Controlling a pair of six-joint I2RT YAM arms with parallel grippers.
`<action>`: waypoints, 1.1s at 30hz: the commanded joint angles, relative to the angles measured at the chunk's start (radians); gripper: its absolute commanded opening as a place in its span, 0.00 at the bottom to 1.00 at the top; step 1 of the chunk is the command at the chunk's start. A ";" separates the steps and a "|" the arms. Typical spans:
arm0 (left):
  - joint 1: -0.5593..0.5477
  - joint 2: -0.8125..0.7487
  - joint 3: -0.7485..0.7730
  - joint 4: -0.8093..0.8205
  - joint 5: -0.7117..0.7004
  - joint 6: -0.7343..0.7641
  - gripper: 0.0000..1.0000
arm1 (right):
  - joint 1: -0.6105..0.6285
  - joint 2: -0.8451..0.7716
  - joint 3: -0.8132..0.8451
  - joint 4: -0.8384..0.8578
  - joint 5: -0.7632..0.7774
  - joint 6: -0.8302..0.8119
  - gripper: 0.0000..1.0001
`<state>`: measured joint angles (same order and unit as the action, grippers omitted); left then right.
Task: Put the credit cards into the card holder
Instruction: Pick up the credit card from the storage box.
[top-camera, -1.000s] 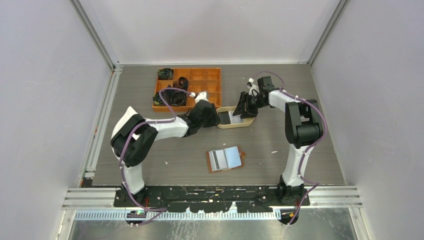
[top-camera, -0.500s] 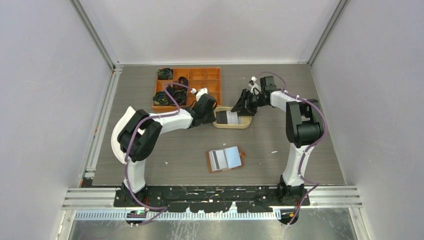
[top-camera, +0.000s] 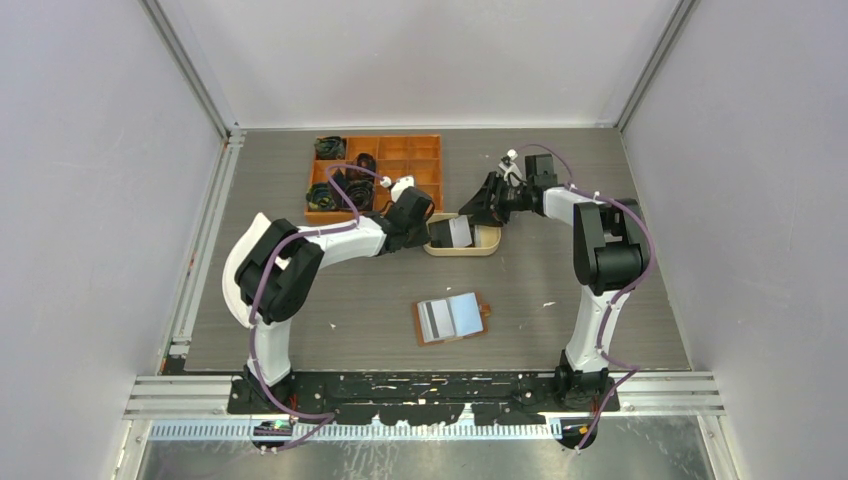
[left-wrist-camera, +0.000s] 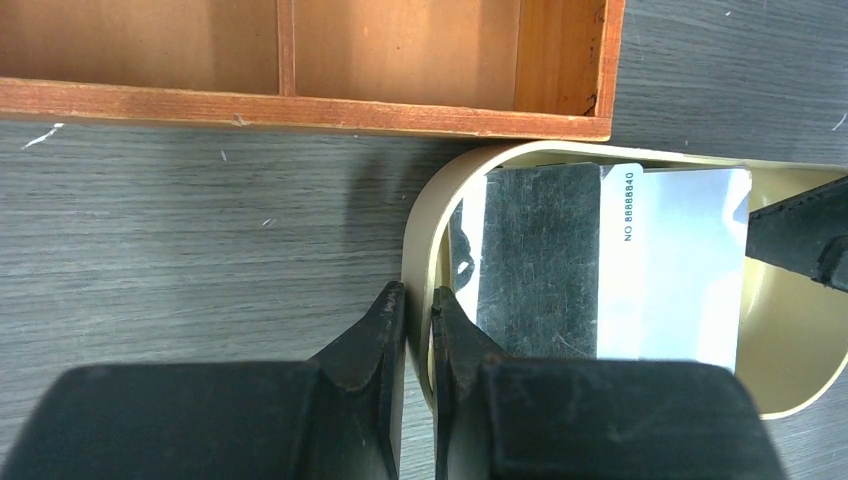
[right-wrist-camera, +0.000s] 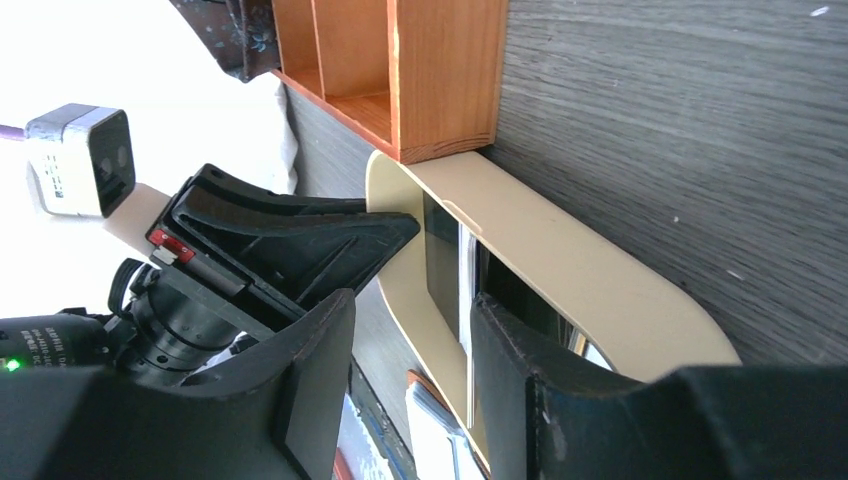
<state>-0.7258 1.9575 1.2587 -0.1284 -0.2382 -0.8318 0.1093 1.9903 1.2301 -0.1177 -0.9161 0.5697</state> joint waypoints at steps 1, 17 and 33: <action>-0.012 0.009 0.022 -0.024 0.046 0.000 0.06 | 0.027 -0.035 -0.009 0.050 -0.033 0.034 0.51; -0.012 0.005 0.031 -0.028 0.063 0.000 0.06 | 0.029 -0.025 -0.002 0.035 -0.035 0.031 0.32; -0.012 0.004 0.033 -0.026 0.076 0.003 0.06 | 0.063 -0.067 0.064 -0.211 0.197 -0.180 0.37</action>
<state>-0.7319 1.9587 1.2678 -0.1429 -0.1974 -0.8280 0.1631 1.9892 1.2449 -0.2203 -0.8524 0.5068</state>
